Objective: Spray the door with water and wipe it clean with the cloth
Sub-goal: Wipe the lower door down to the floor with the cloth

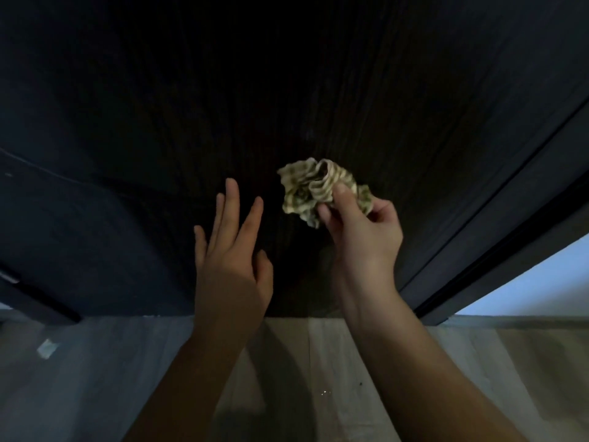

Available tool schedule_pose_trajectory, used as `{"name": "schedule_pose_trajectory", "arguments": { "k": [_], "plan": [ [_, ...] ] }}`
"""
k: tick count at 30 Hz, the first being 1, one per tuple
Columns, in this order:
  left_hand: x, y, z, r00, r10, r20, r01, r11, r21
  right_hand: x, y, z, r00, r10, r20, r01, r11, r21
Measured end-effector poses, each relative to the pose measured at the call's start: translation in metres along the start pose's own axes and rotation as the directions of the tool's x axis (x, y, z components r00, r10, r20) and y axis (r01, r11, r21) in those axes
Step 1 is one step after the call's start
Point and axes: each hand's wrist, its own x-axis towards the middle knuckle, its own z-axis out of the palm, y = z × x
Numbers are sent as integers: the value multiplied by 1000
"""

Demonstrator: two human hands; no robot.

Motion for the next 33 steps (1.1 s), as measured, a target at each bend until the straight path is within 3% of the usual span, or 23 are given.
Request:
{"name": "schedule_pose_trajectory", "arguments": {
  "k": [2, 3, 5, 6, 7, 8, 11, 13, 16, 19, 23, 28, 33],
  "plan": [
    [2, 15, -8, 990, -87, -111, 64, 979, -193, -9, -13, 3, 997, -51, 57, 56, 995, -87],
    [6, 24, -13, 978, -182, -101, 134, 921, -365, -14, -17, 1, 993, -77, 89, 90, 984, -153],
    [18, 43, -19, 932, -336, 134, 332, 649, -685, -26, -22, -7, 980, -100, 169, 145, 950, -277],
    [23, 49, -18, 889, -347, 298, 442, 488, -753, -31, -23, -12, 973, -97, 210, 162, 934, -318],
    [25, 53, -15, 846, -333, 416, 526, 393, -754, -35, -22, -16, 967, -87, 240, 170, 921, -349],
    [24, 57, -12, 812, -329, 482, 580, 364, -728, -38, -20, -20, 963, -79, 258, 176, 910, -376],
    [17, 57, -5, 808, -455, 375, 565, 414, -714, -41, -11, -30, 953, -66, 296, 197, 877, -438],
    [17, 52, -9, 864, -493, 104, 419, 589, -691, -36, -7, -36, 954, -72, 292, 205, 865, -459],
    [31, 50, -18, 929, -240, -282, 93, 888, -450, -28, -10, -43, 928, -209, 308, 341, 811, -476],
    [49, 58, -13, 898, 41, -439, -134, 974, -184, -21, -18, -47, 843, -409, 349, 538, 664, -519],
    [62, 60, 10, 904, 132, -406, -209, 966, -152, -10, -19, -55, 792, -487, 368, 604, 537, -589],
    [51, 40, 36, 899, 308, -313, -266, 949, 168, -8, -6, -59, 818, -389, 423, 575, 553, -603],
    [36, 29, 39, 937, 328, -120, -291, 923, 250, -10, -9, -64, 834, -368, 412, 551, 589, -591]
  ]
}}
